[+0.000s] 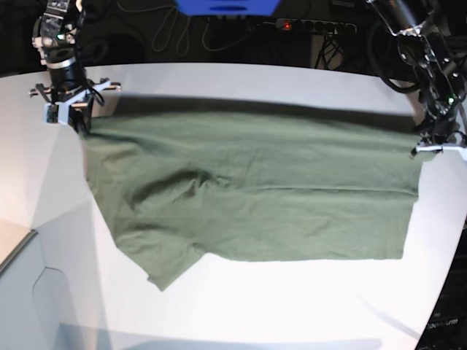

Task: Layout the t-shirt on the table in an organized manner, then fold the t-shirt properly
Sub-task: 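Lift the grasped shirt edge with both grippers and pull it taut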

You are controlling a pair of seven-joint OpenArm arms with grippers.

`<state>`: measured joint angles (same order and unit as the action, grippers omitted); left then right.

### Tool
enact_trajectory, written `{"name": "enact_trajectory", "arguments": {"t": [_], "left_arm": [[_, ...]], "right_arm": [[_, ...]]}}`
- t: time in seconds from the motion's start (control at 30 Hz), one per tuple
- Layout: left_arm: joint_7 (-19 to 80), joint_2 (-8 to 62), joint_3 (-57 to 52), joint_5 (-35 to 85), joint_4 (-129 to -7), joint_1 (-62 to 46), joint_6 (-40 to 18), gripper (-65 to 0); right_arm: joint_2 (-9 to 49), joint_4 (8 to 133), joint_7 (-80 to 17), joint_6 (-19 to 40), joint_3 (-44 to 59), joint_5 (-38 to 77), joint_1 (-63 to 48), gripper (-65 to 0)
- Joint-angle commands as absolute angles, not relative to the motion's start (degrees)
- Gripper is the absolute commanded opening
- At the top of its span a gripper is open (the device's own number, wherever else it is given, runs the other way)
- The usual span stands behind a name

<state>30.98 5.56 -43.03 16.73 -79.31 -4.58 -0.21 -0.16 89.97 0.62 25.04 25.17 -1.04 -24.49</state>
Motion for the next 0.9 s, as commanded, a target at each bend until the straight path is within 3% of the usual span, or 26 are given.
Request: {"name": "enact_trajectory", "arguments": {"t": [0.0, 0.43, 0.87], "left_arm": [[29.58, 6.29, -43.21, 16.84, -79.52, -4.09, -0.31, -64.9], [29.67, 6.29, -43.56, 16.75, -79.87, -10.77, -0.31, -64.9], [30.2, 6.29, -43.56, 16.66, -82.07, -14.37, -0.31, -64.9]], "right_arm": [[0.04, 90.86, 2.42, 24.84, 25.36, -0.13, -25.19, -65.0], [0.04, 85.85, 2.51, 24.84, 25.8, -0.13, -29.41, -65.0], [-0.04, 85.76, 9.19, 24.84, 25.45, -0.13, -34.07, -65.0]]}}
